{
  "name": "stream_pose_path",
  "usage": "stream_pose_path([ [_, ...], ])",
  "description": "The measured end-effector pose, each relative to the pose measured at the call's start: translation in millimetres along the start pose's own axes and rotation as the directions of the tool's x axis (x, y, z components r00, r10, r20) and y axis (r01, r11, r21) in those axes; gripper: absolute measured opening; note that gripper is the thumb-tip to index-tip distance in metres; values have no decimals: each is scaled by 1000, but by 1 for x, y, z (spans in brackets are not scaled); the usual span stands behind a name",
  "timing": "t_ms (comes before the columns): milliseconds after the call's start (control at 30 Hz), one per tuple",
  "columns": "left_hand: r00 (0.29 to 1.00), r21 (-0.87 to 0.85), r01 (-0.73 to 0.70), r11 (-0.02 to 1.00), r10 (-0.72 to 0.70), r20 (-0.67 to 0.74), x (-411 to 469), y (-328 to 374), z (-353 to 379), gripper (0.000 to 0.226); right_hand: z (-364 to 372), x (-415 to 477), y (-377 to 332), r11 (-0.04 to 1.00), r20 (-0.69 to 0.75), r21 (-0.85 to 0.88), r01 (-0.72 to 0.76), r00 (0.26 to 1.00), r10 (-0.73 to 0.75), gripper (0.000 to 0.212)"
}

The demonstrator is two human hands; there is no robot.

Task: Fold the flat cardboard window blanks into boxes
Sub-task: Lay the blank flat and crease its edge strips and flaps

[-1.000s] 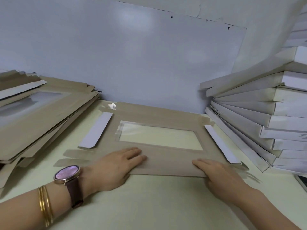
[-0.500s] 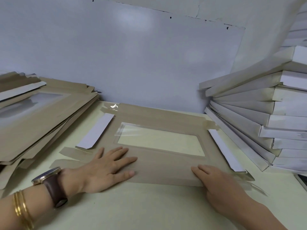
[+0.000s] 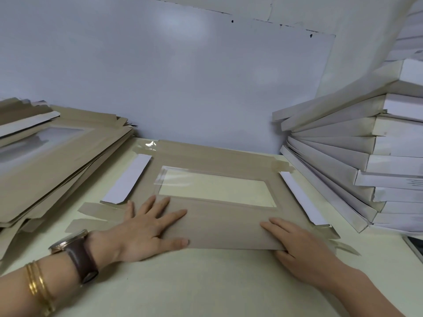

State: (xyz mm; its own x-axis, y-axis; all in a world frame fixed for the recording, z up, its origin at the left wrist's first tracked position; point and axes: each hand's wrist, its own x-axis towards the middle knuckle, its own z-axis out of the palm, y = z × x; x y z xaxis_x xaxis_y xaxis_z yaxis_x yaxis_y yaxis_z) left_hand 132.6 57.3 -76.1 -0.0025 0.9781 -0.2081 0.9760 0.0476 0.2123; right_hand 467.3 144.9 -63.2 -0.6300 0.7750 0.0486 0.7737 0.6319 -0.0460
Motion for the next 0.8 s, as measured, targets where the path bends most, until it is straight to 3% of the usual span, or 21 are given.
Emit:
stream_pose_path([
  [100, 999, 7, -45, 999, 45, 12, -1, -2, -3, 107, 1, 7, 6, 1000, 15, 2, -14, 1000, 14, 59],
  [200, 999, -20, -43, 999, 43, 0, 1, -1, -7, 112, 1, 16, 13, 1000, 10, -6, -27, 1000, 27, 62],
  [367, 999, 7, -6, 1000, 6, -46, 13, 4, -13, 84, -2, 34, 21, 999, -10, -14, -29, 1000, 29, 70],
  [533, 998, 70, 8, 998, -3, -66, 21, 2, -20, 70, 0, 47, 27, 1000, -27, 9, -29, 999, 30, 70],
  [800, 998, 68, -56, 996, 58, -26, 18, -7, -33, 74, 3, 51, 40, 999, 29, 14, 32, 999, -32, 63],
])
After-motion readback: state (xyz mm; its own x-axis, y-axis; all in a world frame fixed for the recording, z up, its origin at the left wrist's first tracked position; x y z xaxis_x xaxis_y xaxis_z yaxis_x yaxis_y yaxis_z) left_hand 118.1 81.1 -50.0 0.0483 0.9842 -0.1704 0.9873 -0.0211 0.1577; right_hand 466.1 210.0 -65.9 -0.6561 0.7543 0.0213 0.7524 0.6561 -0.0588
